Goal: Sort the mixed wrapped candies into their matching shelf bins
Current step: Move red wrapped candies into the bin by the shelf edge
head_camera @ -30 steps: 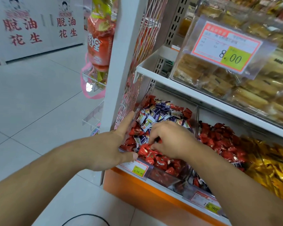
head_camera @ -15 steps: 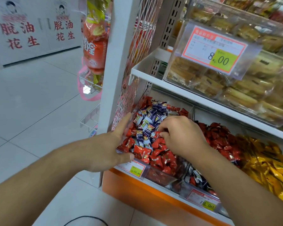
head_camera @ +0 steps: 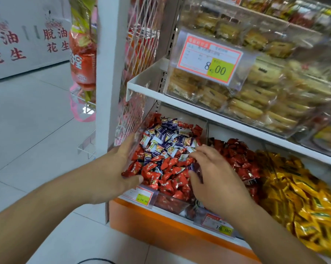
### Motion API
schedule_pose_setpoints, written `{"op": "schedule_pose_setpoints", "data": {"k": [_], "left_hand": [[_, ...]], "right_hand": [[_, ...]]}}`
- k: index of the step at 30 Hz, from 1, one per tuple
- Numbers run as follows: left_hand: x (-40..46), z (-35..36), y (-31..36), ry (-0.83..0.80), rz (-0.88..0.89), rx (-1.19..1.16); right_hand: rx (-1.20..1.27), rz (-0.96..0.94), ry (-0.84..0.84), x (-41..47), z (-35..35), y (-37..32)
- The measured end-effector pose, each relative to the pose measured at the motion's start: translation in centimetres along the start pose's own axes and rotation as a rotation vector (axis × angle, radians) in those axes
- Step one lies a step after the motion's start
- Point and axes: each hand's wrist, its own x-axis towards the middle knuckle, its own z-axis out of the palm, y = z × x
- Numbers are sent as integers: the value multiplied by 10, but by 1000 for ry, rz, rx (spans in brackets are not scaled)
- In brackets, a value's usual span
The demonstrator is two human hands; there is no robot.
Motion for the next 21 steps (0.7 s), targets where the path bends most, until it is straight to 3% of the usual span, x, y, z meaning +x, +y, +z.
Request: {"op": "schedule_pose_setpoints", "data": {"k": [4,8,16,21], "left_hand": [[-5,6,14,58,29,110],[-9,12,26,129,62,251],[13,43,103,48,250,173],[28,73,121,70,292,148]], "right_hand": [[196,-43,-87,-21,-7,12],[394,31,-17,-39,-19,35],[313,400,53,-40,-24,101],[314,239,-89,-37,-8,102]]}}
